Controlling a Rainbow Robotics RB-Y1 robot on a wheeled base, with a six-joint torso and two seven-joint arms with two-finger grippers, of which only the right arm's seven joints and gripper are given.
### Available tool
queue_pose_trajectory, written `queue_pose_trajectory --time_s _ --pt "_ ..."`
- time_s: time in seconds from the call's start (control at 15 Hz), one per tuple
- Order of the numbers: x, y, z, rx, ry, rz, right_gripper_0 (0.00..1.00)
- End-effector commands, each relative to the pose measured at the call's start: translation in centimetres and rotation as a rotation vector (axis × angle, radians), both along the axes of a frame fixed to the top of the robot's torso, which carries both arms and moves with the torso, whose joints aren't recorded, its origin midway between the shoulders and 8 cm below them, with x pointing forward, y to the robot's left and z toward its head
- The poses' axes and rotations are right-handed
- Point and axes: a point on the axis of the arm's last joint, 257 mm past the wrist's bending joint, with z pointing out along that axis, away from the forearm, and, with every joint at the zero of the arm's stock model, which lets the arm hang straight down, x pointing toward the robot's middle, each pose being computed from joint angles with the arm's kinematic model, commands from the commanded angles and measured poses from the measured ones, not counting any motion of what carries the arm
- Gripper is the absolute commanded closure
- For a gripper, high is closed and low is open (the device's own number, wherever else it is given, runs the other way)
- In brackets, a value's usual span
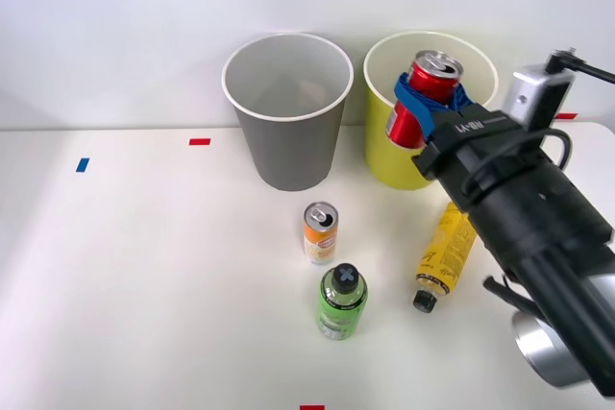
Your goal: Put cans in the gray bin, plastic bottles in the light green bin
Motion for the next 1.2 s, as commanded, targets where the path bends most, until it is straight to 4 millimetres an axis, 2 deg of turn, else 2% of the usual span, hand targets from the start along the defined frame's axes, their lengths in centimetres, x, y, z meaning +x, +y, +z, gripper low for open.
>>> queue_pose_trajectory --time_s 0.07,0.33,0.53,0.73,0.93,1.0,1.07,1.13,1.2 --pt "4.7 4.8 0.5 -0.020 -0.032 0.074 1.00" --pt "9.4 9.7 2.0 -0.011 -0.042 0.107 1.00" --pt "12.2 12.6 1.8 -0.038 -0.021 0.114 1.00" --pt "14.4 14.6 1.2 -0.082 -0.001 0.111 1.00" --pt "15.1 15.2 0.6 -0.110 0.008 0.110 1.00" --pt "15.1 15.2 0.4 -0.119 0.007 0.112 0.82" --pt "15.1 15.1 0.2 -0.126 0.007 0.112 0.25" --pt "15.1 15.0 0.2 -0.132 0.002 0.119 0.00" --pt "14.9 15.0 0.1 -0.138 -0.002 0.129 0.00"
